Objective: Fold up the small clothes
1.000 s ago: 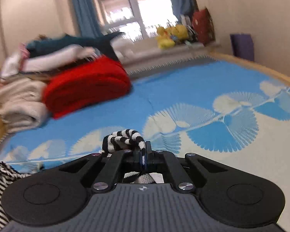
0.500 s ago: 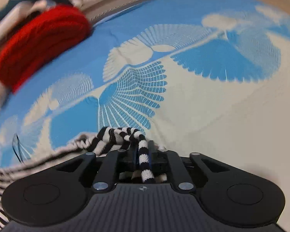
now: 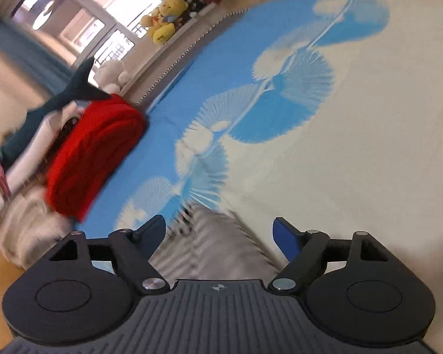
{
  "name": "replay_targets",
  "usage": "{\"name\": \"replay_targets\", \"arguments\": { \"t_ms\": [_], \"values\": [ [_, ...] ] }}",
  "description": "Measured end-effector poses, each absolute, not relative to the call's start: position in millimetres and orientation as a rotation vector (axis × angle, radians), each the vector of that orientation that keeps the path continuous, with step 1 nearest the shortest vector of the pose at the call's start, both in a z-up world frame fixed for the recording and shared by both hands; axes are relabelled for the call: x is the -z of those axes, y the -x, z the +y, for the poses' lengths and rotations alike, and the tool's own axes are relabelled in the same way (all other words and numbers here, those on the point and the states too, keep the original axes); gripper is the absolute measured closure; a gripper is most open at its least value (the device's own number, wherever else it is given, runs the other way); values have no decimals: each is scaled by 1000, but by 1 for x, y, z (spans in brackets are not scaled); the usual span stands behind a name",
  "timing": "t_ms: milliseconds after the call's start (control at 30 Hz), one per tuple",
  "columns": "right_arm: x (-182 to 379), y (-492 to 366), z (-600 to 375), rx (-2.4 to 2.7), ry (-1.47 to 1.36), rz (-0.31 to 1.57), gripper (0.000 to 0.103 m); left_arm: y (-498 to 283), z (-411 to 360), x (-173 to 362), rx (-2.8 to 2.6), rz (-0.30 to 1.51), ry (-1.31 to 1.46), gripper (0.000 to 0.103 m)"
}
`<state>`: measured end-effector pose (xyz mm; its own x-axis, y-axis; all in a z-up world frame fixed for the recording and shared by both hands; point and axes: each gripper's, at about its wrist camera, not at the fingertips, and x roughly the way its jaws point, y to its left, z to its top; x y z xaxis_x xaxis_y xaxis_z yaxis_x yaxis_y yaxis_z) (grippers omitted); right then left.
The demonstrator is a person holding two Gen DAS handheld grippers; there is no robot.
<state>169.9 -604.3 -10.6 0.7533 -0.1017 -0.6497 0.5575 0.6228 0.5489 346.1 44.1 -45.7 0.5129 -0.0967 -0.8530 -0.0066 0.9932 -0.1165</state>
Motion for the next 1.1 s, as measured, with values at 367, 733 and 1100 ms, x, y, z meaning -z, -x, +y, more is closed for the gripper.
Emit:
{"name": "replay_targets", "arguments": {
  "t_ms": [367,733,1100],
  "values": [
    [71,-139,-569,252,-828,879,53,-276,91,108,172,1185,639,4],
    [66,-143,-548,248,-667,884,85,-283,65,120,214,1223,592,23],
    [42,-130,-564,338,-635,716,94,-274,77,90,178,1052,535,89]
  ]
}}
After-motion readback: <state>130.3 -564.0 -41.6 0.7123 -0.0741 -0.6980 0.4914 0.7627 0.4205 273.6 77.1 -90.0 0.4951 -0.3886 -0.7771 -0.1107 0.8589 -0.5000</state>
